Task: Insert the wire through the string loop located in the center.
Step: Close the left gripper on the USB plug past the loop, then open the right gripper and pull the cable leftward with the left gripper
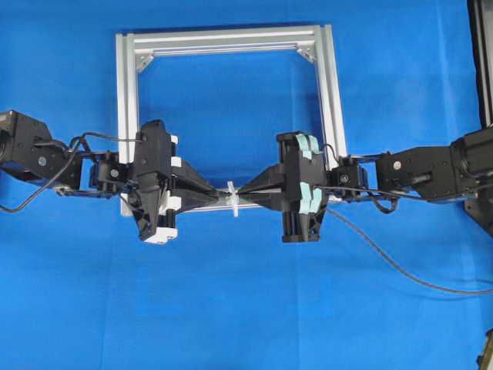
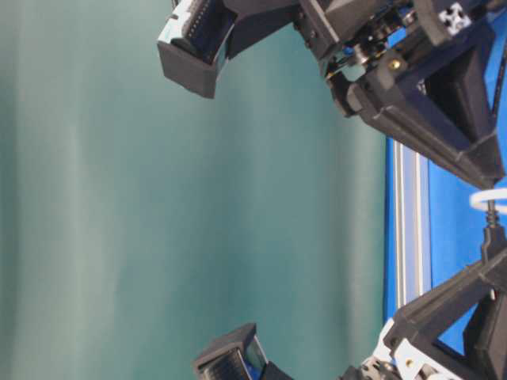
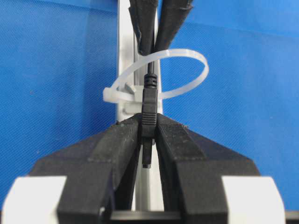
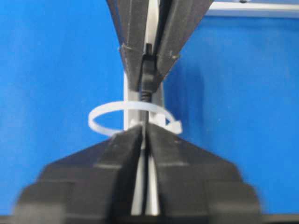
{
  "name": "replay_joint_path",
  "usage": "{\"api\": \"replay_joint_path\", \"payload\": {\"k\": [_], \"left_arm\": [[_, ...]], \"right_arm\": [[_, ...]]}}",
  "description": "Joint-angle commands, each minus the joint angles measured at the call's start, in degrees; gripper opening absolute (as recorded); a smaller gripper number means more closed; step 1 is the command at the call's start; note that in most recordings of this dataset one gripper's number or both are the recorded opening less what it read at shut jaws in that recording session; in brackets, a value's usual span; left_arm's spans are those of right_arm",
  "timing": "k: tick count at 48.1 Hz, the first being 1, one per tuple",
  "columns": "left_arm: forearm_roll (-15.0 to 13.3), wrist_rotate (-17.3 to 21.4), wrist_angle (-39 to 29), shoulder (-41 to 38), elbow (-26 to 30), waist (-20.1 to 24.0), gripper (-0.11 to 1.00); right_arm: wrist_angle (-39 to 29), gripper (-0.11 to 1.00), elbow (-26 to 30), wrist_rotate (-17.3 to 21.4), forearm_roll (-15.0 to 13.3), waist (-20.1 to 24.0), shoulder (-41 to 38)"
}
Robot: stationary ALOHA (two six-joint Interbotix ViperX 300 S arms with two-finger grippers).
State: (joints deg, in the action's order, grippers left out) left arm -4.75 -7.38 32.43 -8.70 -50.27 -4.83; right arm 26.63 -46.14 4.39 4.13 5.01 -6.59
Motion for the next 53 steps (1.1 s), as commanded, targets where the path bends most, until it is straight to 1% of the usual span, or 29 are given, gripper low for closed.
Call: {"api": "replay_joint_path", "payload": {"k": [1, 4, 11, 13, 15, 17, 20, 27, 45, 53], "left_arm": [[-0.18, -0.09, 0.26, 0.79, 0.53, 0.62, 0.08], [-0.18, 0.0, 0.26, 0.79, 0.53, 0.62, 0.08], [-0.18, 0.0, 0.26, 0.79, 0.53, 0.7, 0.08], [-0.18, 0.0, 0.26, 0.88, 0.53, 0.7, 0.08], [-0.18, 0.0, 0.26, 0.88, 0.44, 0.7, 0.08], [-0.18, 0.0, 0.26, 0.97, 0.35, 0.7, 0.08], [-0.18, 0.0, 0.18, 1.32, 0.09, 0.7, 0.08], [-0.18, 0.0, -0.53, 3.52, -2.2, 0.62, 0.08], [-0.18, 0.0, -0.62, 14.41, -15.47, -1.41, 0.08], [-0.09, -0.09, -0.62, 19.07, -20.3, -2.37, 0.08]], "right_arm": [[0.09, 0.16, 0.44, 0.0, -0.26, 0.44, 0.7], [0.09, 0.32, 0.44, 0.09, -0.18, 0.53, 0.7], [-0.18, 0.77, 0.44, 0.09, -0.18, 0.62, 0.7], [-0.26, 0.87, 0.44, 0.09, -0.18, 0.62, 0.7], [-0.26, 0.94, 0.44, 0.09, -0.18, 0.62, 0.7], [-0.26, 0.95, 0.44, 0.09, -0.18, 0.62, 0.7], [-0.26, 0.93, 0.44, 0.09, -0.18, 0.62, 0.7], [-0.62, 0.95, 0.44, 0.09, -0.18, 0.7, 0.79], [-1.76, 0.95, 0.09, 0.09, -0.18, 0.7, 1.41], [-1.76, 0.95, 0.09, 0.09, -0.18, 0.7, 1.49]]}}
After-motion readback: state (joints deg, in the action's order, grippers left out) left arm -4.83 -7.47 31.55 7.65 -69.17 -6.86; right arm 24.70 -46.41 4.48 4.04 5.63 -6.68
